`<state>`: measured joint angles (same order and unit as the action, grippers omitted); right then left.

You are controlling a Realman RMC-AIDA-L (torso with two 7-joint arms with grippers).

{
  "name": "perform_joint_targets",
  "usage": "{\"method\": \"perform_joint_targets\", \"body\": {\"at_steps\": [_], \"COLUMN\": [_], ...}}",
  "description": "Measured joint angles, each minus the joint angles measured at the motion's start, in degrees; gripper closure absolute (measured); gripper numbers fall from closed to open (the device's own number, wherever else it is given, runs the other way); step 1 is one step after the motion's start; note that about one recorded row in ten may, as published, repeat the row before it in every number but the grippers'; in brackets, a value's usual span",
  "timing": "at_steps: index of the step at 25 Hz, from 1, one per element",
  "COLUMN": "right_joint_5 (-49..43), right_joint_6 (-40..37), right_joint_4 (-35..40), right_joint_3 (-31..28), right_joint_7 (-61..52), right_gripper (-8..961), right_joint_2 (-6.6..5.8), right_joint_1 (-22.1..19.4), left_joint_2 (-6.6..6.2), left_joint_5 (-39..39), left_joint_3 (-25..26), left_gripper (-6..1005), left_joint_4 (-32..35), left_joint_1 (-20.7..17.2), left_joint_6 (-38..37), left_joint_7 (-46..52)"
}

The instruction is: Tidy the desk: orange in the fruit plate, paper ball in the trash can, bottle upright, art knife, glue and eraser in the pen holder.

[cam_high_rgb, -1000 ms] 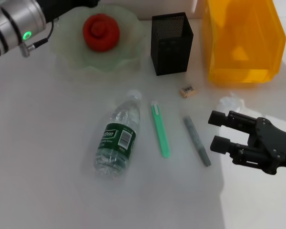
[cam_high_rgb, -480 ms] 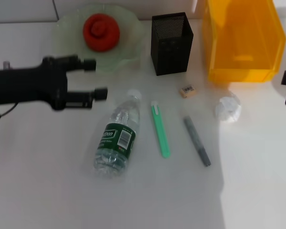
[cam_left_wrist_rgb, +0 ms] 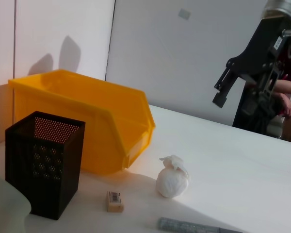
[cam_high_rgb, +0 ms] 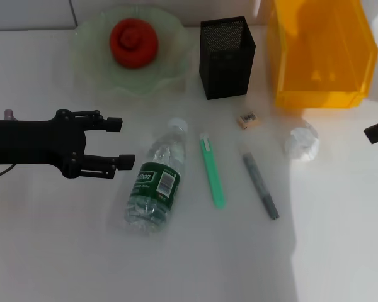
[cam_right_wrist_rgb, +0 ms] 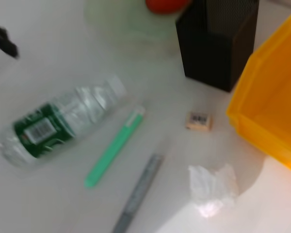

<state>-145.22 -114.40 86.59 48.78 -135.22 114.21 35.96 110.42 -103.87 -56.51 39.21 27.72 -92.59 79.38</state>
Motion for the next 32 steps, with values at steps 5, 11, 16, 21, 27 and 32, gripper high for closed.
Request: {"method": "perform_joint_targets", "body": {"at_steps": [5,11,16,21,27,32], "right_joint_5": [-10.6,-12.0,-12.1,-12.0,-12.0,-11.9], "right_joint_6": [9.7,20.2,27.3,33.0,33.9,29.1], "right_joint_4": [-8.1,-18.2,-26.8,-34.7,-35.7,-28.5], "right_joint_3": [6.2,13.6,15.8,16.0,16.0,16.1], "right_joint_7": [0.2,-0.3,-1.1,-1.2,-1.3,-2.4], "right_gripper": [207,217,224,231,273,442], "right_joint_2": [4.15,4.76,4.87,4.96,5.05,5.13], "right_joint_1": [4.2,6.4,9.1,11.6,12.0,10.1], "left_joint_2": [0.08,0.34,0.57,0.75,0.96,0.96], "left_joint_5": [-0.1,-0.1,-0.2,-0.2,-0.2,-0.2], "left_joint_3": [0.0,0.0,0.0,0.0,0.0,0.0], "left_gripper": [168,174,179,183,189,194], "left_joint_4": [-0.3,-0.4,-0.5,-0.5,-0.5,-0.5], "left_joint_1": [-0.1,-0.1,-0.1,-0.1,0.3,0.4], "left_joint_6": [0.4,0.9,0.9,1.2,2.1,2.1], "left_joint_7": [0.0,0.0,0.1,0.1,0.2,0.3]}}
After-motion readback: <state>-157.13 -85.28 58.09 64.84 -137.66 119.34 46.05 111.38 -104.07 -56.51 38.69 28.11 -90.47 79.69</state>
